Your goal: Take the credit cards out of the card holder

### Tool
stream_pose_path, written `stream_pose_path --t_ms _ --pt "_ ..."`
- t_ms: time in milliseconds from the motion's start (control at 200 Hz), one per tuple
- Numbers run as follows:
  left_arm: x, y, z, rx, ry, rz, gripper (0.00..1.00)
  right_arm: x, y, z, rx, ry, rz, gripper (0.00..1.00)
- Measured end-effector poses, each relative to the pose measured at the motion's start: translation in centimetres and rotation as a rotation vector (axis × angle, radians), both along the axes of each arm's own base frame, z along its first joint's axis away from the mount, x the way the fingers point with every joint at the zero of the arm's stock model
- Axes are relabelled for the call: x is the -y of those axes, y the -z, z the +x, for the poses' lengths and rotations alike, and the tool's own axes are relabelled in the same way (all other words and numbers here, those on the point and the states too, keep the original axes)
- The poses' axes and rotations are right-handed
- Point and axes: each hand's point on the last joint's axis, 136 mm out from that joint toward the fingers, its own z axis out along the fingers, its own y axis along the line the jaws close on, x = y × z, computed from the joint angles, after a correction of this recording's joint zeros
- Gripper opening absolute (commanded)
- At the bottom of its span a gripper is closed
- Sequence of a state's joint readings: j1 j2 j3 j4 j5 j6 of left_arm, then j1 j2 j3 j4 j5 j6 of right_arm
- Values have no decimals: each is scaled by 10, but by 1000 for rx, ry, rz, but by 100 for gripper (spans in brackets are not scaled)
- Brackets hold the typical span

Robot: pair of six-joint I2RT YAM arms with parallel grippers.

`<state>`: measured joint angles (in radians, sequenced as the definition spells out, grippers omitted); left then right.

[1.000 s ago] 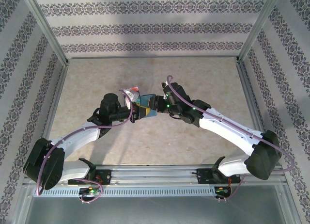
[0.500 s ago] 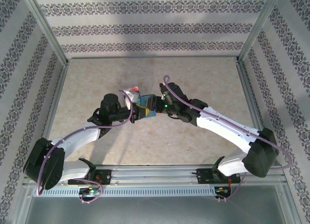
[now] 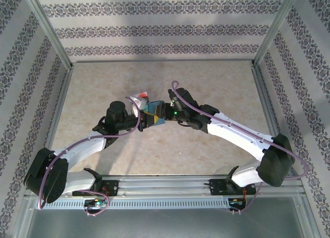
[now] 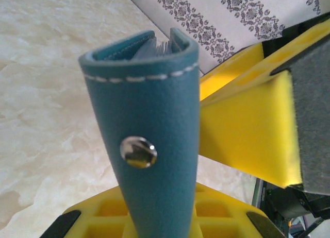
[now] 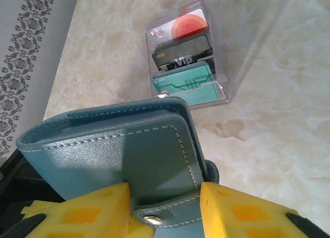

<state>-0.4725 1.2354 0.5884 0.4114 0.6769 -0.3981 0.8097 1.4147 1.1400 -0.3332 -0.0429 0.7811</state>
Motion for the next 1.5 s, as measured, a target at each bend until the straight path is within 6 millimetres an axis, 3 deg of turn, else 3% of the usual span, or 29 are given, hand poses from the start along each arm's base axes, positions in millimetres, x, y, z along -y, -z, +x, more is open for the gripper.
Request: stream_pose_path --t_ms 315,595,869,1004,1254,1499 --pt "1 0 -1 -6 -2 -5 0 2 2 -2 -2 -2 -2 24" --pt "-1 -5 4 13 -29 -12 0 5 10 -7 -30 -11 -25 1" --pt "-1 -9 3 25 -31 -14 0 17 16 -8 -46 4 -30 0" --pt "2 -12 -1 41 -14 -16 0 31 13 -8 -31 19 -33 24" --pt "1 -36 -2 112 -17 -24 0 70 9 -14 27 29 -62 57" --pt "6 -40 -4 103 27 -30 0 53 -23 -30 181 -169 30 81"
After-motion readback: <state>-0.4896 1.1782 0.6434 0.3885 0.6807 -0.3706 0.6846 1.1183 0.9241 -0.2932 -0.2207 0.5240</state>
